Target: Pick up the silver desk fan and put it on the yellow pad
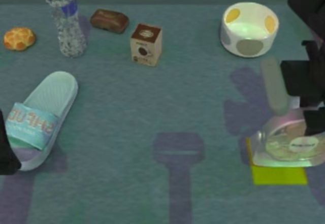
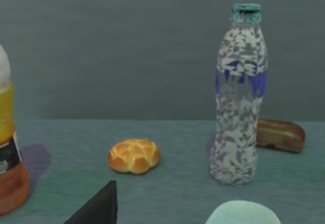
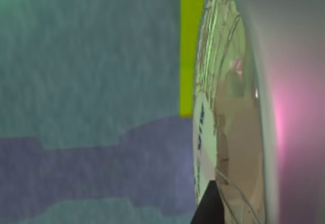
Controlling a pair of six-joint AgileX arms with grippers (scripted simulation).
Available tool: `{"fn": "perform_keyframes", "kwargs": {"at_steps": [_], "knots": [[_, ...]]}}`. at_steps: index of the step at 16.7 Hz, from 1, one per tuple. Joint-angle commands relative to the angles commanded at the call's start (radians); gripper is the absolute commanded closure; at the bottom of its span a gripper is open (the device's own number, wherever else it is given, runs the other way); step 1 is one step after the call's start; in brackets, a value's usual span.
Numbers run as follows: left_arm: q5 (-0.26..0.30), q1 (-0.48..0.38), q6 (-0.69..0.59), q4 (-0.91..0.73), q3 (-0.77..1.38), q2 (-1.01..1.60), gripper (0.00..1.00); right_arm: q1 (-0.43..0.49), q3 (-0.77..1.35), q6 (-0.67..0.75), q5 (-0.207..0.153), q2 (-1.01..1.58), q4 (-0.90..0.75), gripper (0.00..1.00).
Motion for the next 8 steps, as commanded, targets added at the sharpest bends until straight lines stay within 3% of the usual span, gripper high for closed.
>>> {"fn": "perform_keyframes", "kwargs": {"at_steps": [8], "knots": [[0.0,0.0,0.0,0.0,0.0,0.0,0.0,0.001,-0.088,-0.013,0.001,0.013,0.098,1.0]]}}
